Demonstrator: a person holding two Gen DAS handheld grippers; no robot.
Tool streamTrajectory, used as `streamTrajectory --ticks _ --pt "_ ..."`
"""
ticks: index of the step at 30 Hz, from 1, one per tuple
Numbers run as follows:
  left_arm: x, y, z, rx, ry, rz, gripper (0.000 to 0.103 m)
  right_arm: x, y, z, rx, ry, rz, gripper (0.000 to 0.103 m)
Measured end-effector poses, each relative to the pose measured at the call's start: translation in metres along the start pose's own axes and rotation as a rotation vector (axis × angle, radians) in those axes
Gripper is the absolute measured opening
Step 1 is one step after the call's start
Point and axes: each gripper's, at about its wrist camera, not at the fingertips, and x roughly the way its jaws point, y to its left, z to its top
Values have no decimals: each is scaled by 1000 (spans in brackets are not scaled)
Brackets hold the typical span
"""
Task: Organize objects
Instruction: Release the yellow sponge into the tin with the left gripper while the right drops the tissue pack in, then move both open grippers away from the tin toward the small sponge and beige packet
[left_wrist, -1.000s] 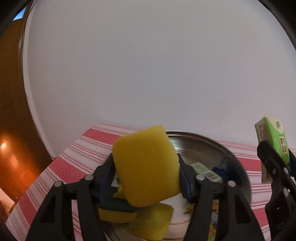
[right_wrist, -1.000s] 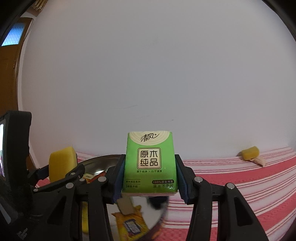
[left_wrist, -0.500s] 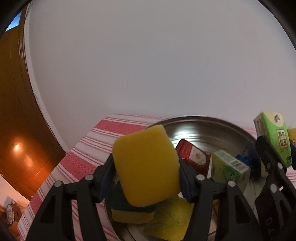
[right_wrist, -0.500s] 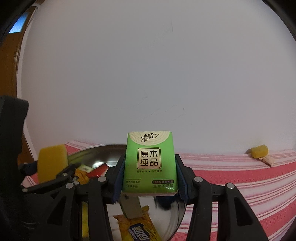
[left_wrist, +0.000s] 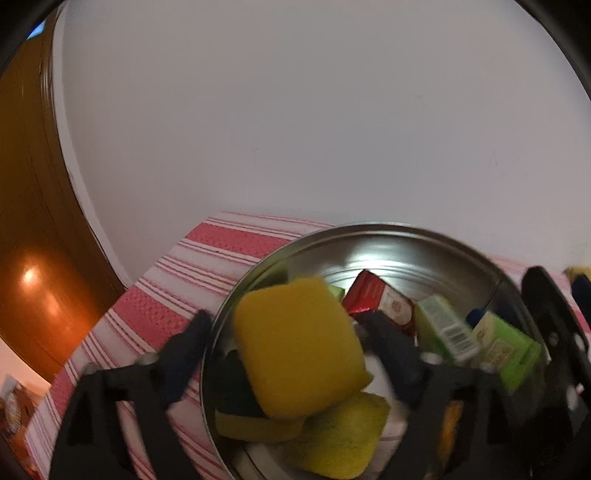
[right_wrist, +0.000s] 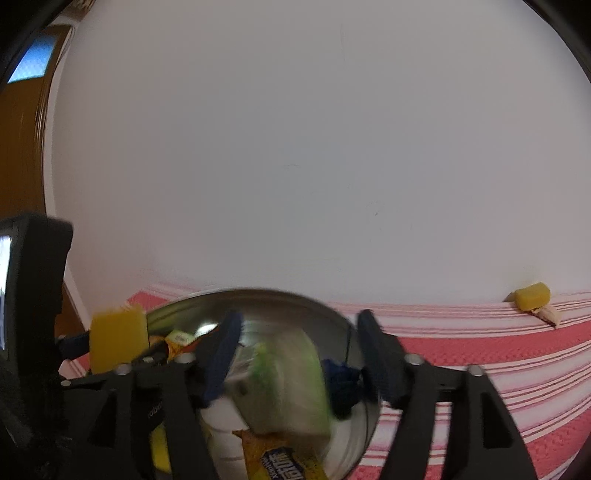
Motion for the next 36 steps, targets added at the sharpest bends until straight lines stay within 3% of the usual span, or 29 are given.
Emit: streamTrajectory --ticks 1,9,15,20,27,36 --pt "-2 1 1 -12 -8 -9 103 -9 6 2 6 -21 2 80" --pt "-12 -3 1 -42 -67 -53 103 -18 -41 -6 31 -138 -112 81" --pt "-23 -12 -8 -90 -110 -80 103 -5 -65 -12 49 -110 -181 81" --pt "-33 -20 -15 -78 -196 -52 102 2 -72 -16 24 -101 -207 81" --pt "-43 -18 -27 -151 -243 -62 102 -4 -69 -18 3 -99 -233 81" --pt "-54 -43 -42 -70 -279 -45 102 1 -99 -23 25 -80 -259 81"
